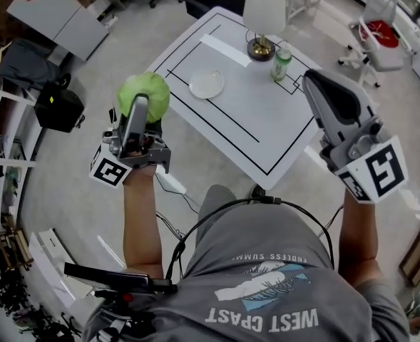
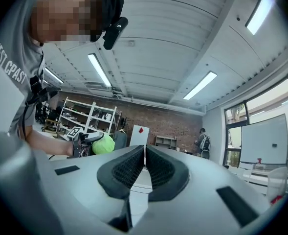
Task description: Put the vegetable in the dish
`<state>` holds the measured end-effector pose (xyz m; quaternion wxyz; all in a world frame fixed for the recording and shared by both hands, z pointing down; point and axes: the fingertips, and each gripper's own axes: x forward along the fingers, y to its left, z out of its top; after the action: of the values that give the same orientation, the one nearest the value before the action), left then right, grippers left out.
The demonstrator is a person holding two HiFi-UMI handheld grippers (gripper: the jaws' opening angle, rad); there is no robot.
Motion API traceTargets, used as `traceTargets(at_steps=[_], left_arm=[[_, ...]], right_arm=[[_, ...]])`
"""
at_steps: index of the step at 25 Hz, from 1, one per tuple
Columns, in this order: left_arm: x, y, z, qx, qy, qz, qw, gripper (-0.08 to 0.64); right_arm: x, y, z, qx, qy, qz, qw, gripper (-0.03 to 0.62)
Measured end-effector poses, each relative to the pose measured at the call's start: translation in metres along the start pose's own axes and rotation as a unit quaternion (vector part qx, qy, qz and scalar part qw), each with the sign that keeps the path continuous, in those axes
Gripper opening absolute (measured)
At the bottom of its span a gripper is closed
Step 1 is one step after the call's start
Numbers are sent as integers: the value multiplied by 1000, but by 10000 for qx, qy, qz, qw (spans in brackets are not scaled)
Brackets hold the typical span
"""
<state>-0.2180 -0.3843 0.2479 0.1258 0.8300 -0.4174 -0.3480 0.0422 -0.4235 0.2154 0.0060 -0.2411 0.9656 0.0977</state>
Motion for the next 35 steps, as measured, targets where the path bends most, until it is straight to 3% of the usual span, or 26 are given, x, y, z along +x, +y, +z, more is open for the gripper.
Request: traceTargets(at_steps=[6, 12, 21, 28, 31, 35], left_arm=[[15, 27, -25, -8, 264, 172, 9995, 288], [28, 72, -42, -300, 554, 255, 9977, 288], [40, 165, -79, -618, 1324, 631, 9873, 288], [36, 229, -134, -1372, 2006, 861, 9662, 288], [37, 255, -161, -1737, 2217, 981, 9545, 288], [33, 288, -199, -1924, 2723, 1136, 9359, 288]], right_arm=[[12, -15, -23, 146, 88, 63, 9998, 9], [35, -24, -38, 209, 248, -15, 9995, 9], [69, -40, -70, 375, 537, -171, 9977, 9], [82, -46, -93, 568, 829, -334, 9944, 9], [85, -53, -107, 670, 933, -414, 9925, 9], [87, -59, -126, 789, 1056, -492, 9901, 9]])
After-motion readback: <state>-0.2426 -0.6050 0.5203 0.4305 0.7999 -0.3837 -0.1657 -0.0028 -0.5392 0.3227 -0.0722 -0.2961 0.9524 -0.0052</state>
